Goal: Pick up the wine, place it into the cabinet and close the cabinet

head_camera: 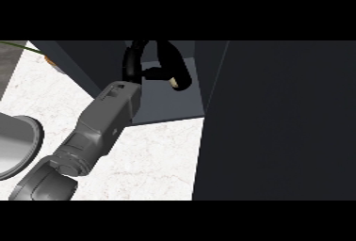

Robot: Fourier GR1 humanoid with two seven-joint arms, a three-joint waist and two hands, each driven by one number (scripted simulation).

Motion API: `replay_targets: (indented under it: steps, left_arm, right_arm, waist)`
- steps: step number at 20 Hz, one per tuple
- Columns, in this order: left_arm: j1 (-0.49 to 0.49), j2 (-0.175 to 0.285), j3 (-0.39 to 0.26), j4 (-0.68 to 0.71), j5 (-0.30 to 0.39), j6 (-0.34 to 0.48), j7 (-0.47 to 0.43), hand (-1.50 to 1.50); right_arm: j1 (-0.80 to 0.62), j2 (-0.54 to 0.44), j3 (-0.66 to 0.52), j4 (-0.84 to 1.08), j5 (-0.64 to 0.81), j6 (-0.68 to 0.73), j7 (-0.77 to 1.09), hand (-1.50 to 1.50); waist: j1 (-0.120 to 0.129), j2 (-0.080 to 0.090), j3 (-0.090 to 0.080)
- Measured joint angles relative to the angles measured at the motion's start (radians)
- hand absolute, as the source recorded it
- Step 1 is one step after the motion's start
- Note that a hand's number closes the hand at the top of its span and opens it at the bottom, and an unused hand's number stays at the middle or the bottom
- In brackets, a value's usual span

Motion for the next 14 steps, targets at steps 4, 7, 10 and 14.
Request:
replay_targets:
  steps: [4, 7, 10, 14]
  left_arm:
    - [-0.012, -0.006, 0.030, -0.025, 0.025, -0.064, -0.030, 1.50]
    - [-0.014, -0.015, 0.048, -0.041, 0.042, -0.137, -0.052, 1.50]
    - [-0.023, -0.029, 0.060, -0.052, 0.051, -0.185, -0.063, -1.50]
    - [-0.028, -0.043, 0.065, -0.059, 0.052, -0.231, -0.062, -1.50]
  right_arm:
    - [0.008, 0.000, 0.002, -0.001, -0.001, 0.005, -0.007, -1.50]
    - [0.013, 0.001, -0.005, 0.000, -0.002, 0.006, -0.009, -1.50]
    - [0.033, -0.006, -0.010, -0.003, -0.004, 0.012, -0.013, -1.50]
    - [0.057, -0.010, -0.013, -0.009, -0.005, 0.005, -0.007, -1.50]
  waist:
    - [0.008, -0.004, 0.000]
    - [0.019, -0.007, 0.001]
    - [0.027, -0.013, 0.002]
    - [0.047, -0.022, 0.002]
